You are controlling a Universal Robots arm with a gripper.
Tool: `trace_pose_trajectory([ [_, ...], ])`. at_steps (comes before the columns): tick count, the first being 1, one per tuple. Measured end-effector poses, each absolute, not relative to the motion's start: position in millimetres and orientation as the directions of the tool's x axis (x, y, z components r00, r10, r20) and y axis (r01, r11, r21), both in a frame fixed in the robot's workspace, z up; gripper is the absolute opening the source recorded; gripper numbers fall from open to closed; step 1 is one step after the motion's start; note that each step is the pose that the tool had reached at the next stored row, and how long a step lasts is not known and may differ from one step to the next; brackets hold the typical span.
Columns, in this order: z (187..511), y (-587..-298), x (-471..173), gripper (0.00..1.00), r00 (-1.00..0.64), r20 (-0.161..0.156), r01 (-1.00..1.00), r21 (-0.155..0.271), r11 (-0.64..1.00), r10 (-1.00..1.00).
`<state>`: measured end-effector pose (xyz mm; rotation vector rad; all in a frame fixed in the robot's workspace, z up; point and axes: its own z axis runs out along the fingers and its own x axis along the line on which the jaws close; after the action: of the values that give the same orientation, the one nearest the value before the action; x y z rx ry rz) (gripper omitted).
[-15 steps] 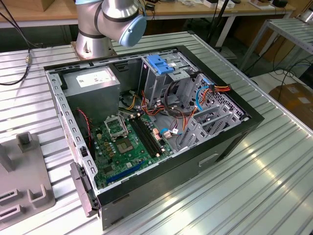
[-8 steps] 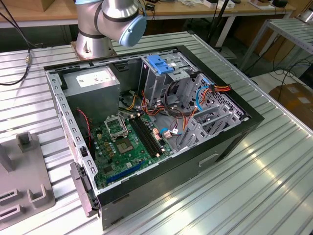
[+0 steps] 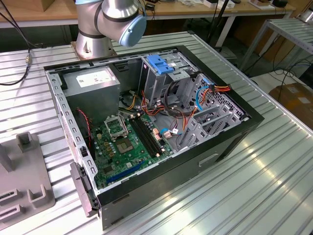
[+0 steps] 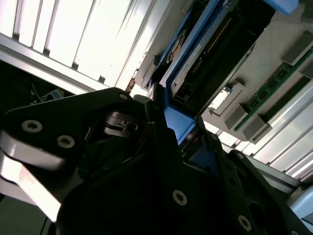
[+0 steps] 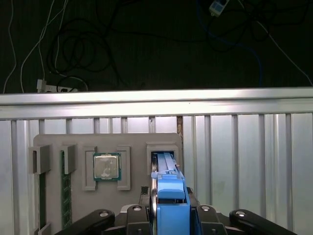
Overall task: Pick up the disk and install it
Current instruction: 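Pick up the disk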
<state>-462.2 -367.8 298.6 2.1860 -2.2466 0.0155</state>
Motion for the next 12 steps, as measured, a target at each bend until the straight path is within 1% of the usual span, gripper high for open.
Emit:
trace_pose_trajectory([
  [12, 298.8, -367.8, -462.2, 0.36, -0.027, 0.013, -1.000, -0.003, 0.027, -1.000],
])
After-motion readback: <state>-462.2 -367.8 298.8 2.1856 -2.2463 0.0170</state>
